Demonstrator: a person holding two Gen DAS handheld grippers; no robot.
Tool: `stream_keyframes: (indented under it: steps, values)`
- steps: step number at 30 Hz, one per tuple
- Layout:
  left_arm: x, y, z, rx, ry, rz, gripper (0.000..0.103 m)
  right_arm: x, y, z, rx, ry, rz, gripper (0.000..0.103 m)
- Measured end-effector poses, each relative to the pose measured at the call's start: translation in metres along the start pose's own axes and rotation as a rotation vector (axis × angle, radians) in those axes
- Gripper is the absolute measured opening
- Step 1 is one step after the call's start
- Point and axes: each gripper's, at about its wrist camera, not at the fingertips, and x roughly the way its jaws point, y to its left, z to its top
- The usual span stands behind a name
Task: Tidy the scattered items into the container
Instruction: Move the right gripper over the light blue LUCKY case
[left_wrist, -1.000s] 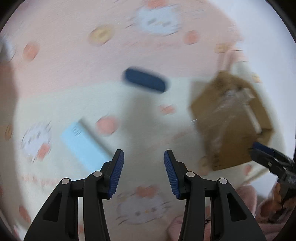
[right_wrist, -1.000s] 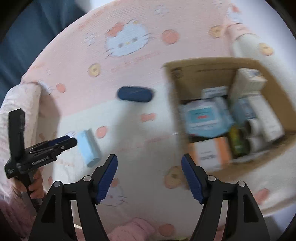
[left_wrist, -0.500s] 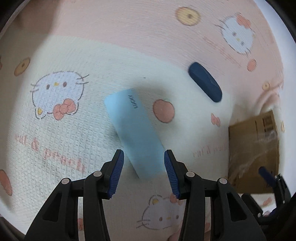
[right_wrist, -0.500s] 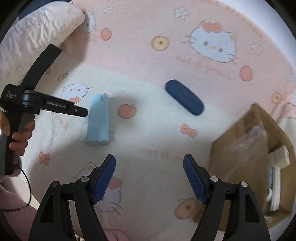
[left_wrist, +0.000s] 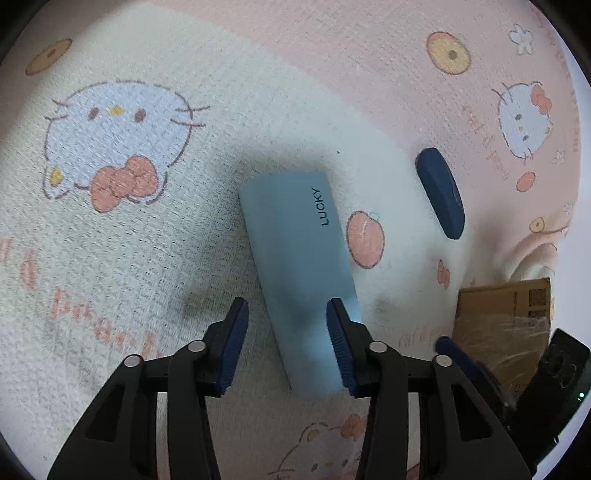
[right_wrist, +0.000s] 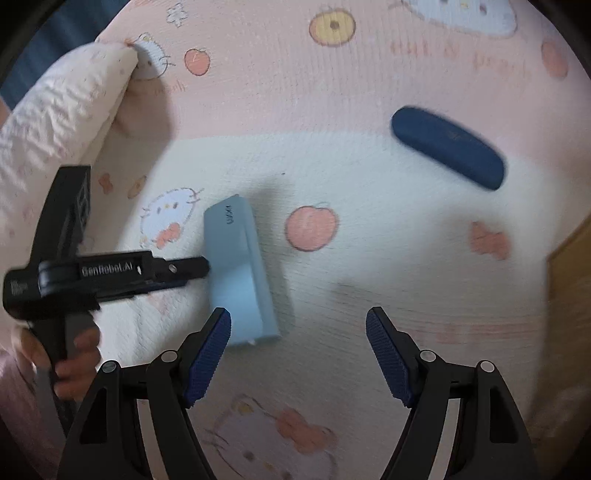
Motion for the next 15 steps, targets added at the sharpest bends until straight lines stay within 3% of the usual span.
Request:
stream_keyframes:
  steps: [2, 5, 8, 11, 15]
  values:
    - [0.007, 0.002, 0.002, -0.01, 0.019, -0.032, 0.027, 0.008, -0.003, -0.001, 0.037, -0.007, 0.026, 0.074]
    - [0.01, 0.0, 0.005, 0.005, 0.013, -0.058, 0.027, 0.016, -0.006, -0.004, 0.078, -0.037, 0.067, 0.072]
    - [0.014, -0.003, 0.006, 0.035, 0.004, -0.066, 0.027, 0.028, -0.006, -0.003, 0.091, -0.025, 0.083, 0.046]
    - [0.015, -0.005, 0.007, 0.045, -0.006, -0.068, 0.027, 0.041, -0.008, -0.002, 0.113, -0.011, 0.109, 0.043]
    - [0.021, -0.021, 0.006, 0.115, 0.006, -0.069, 0.026, 0.056, -0.011, -0.004, 0.139, 0.014, 0.209, 0.043]
